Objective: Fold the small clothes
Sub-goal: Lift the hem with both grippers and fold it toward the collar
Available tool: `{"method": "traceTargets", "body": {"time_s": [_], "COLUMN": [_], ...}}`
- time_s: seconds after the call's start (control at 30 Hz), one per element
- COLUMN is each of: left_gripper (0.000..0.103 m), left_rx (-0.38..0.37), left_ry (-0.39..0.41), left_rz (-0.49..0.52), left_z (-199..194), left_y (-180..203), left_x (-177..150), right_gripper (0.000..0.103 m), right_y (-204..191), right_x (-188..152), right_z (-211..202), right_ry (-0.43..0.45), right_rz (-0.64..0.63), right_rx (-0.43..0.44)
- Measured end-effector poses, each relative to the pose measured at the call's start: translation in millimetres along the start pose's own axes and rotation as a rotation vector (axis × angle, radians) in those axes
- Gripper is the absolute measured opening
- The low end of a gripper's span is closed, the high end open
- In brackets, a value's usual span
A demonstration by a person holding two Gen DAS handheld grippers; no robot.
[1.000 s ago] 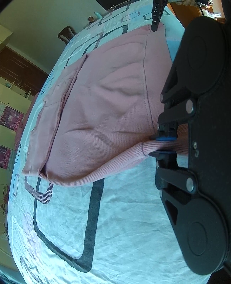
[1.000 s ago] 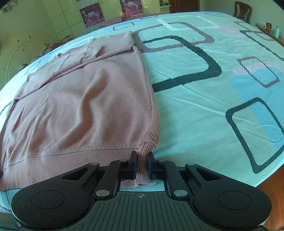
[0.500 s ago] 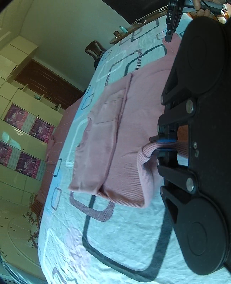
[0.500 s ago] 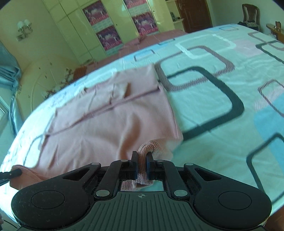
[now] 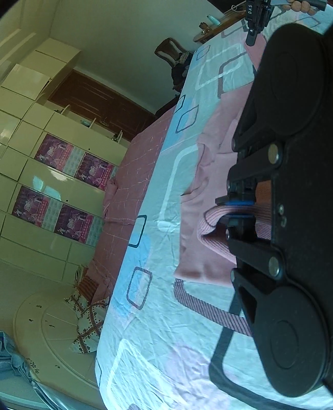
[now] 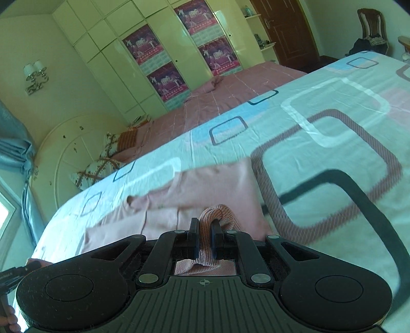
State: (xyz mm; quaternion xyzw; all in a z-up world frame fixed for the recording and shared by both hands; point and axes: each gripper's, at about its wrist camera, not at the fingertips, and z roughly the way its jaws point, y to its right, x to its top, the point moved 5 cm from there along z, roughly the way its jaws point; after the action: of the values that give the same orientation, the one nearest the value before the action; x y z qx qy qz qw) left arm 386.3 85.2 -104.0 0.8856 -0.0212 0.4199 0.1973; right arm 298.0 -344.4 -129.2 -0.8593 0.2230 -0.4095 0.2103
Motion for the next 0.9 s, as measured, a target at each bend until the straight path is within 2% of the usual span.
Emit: {"method": "traceTargets", "body": {"time_s": [0.2, 0.43, 0.57, 0.6, 0.63, 0.67, 0.7, 0.77, 0.8, 0.83, 0.87, 0.9], "left_gripper": [0.005, 0.007, 0.026, 0.045, 0.059, 0.082, 0.087, 0.087, 0.087, 0.087, 0.087, 0.087], "left_rx": [0.061, 0.152, 0.201, 0.205, 0.206, 0.208, 0.206, 0.188, 0.181, 0.177, 0.174, 0.169], "left_ry": [-0.019, -0.12, -0.145, -0.147, -0.139, -0.116, -0.092, -0.075, -0.075, -0.072, -0.072, -0.075], "left_rz": [-0.062, -0.06, -0.056, -0.049, -0.038, -0.025, -0.01, 0.009, 0.011, 0.015, 0.024, 0.042], "left_z": [65.1, 137.0, 152.4, 153.2, 152.1, 148.1, 143.7, 135.8, 134.4, 132.3, 130.9, 131.8], "left_y": [-16.3, -33.0, -41.0, -41.6, -42.1, -42.7, -42.8, -44.9, -47.0, -48.7, -50.1, -50.3], "left_x": [28.9, 25.7, 20.4, 21.0, 21.8, 22.7, 24.2, 27.2, 30.4, 32.2, 33.3, 34.6], "right_gripper": [0.008, 0.008, 0.008, 0.008, 0.008, 0.009, 0.009, 0.011, 0.026, 0.054, 0.066, 0.07], "right_y": [7.9, 30.0, 42.2, 44.3, 46.2, 47.7, 48.4, 49.6, 49.4, 50.4, 51.1, 50.5], "right_x": [45.8, 56.6, 52.6, 52.0, 51.9, 52.0, 52.7, 55.7, 58.4, 62.4, 66.9, 70.9], "right_z": [73.5, 147.4, 171.2, 173.1, 174.5, 175.3, 175.1, 173.1, 171.1, 168.7, 164.2, 160.7], "right_ry": [-0.008, -0.075, -0.108, -0.109, -0.116, -0.121, -0.121, -0.111, -0.097, -0.075, -0.047, -0.023], "right_rz": [0.045, 0.127, 0.149, 0.156, 0.16, 0.159, 0.153, 0.147, 0.153, 0.155, 0.151, 0.138], "right_rx": [-0.023, -0.071, -0.092, -0.092, -0.092, -0.089, -0.085, -0.071, -0.066, -0.07, -0.078, -0.081]}}
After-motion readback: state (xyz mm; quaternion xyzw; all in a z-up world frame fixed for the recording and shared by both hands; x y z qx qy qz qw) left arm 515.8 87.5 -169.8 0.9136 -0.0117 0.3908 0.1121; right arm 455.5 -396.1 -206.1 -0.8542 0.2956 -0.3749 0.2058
